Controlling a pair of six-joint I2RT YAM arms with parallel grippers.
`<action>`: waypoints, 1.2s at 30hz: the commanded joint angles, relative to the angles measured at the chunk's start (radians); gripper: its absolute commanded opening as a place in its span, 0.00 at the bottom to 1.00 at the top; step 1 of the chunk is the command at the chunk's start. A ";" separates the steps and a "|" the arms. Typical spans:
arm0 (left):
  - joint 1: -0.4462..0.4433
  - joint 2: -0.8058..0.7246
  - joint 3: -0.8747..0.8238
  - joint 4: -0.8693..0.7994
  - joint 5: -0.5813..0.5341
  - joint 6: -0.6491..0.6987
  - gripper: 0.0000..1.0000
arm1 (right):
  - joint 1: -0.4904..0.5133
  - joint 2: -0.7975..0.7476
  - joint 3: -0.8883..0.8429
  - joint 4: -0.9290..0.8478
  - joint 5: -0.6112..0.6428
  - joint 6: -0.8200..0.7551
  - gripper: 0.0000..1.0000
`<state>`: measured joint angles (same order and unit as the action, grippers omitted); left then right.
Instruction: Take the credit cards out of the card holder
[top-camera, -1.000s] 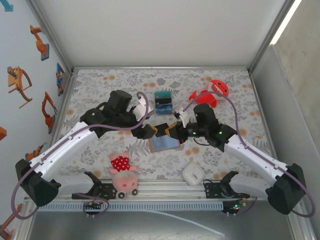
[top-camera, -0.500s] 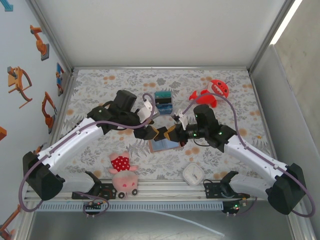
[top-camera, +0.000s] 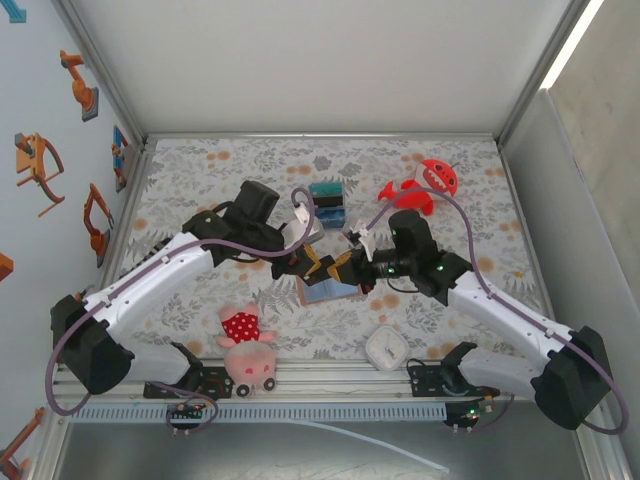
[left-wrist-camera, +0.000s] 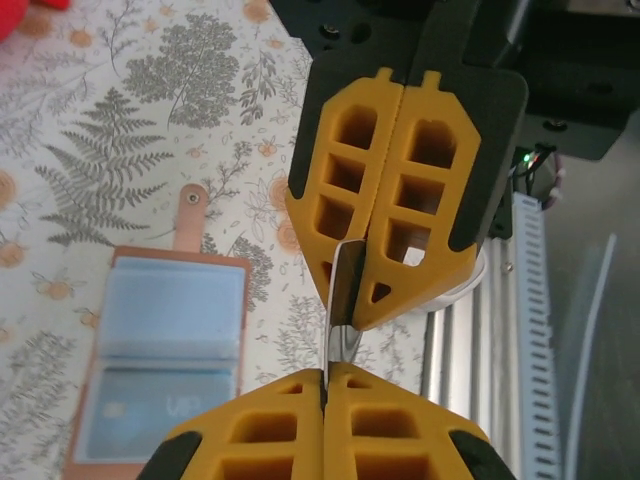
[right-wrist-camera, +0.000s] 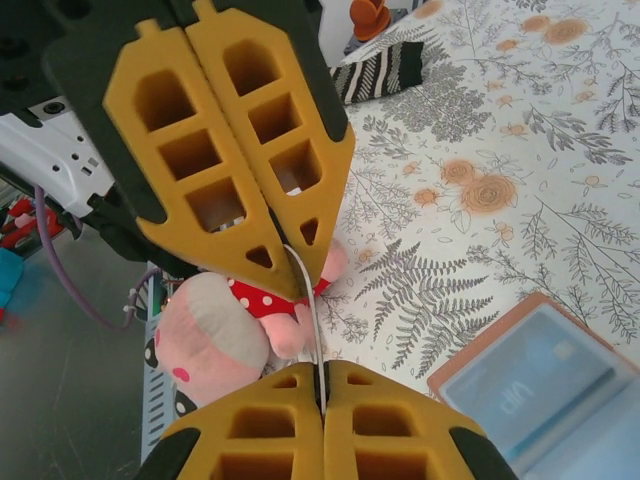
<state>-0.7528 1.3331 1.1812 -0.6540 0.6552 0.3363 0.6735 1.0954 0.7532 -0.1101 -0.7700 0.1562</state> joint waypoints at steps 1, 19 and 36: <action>0.004 0.003 -0.007 0.007 0.027 0.009 0.00 | 0.002 -0.011 -0.007 0.062 -0.045 0.006 0.00; 0.016 -0.019 0.006 0.013 0.006 0.010 0.00 | -0.031 -0.030 -0.027 0.091 -0.033 0.037 0.48; 0.038 0.085 0.116 0.016 -0.241 0.159 0.00 | -0.052 -0.167 -0.032 -0.067 0.421 0.105 0.68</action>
<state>-0.7288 1.3861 1.2629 -0.6651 0.4446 0.4301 0.6285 0.9504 0.7208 -0.1211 -0.5003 0.2287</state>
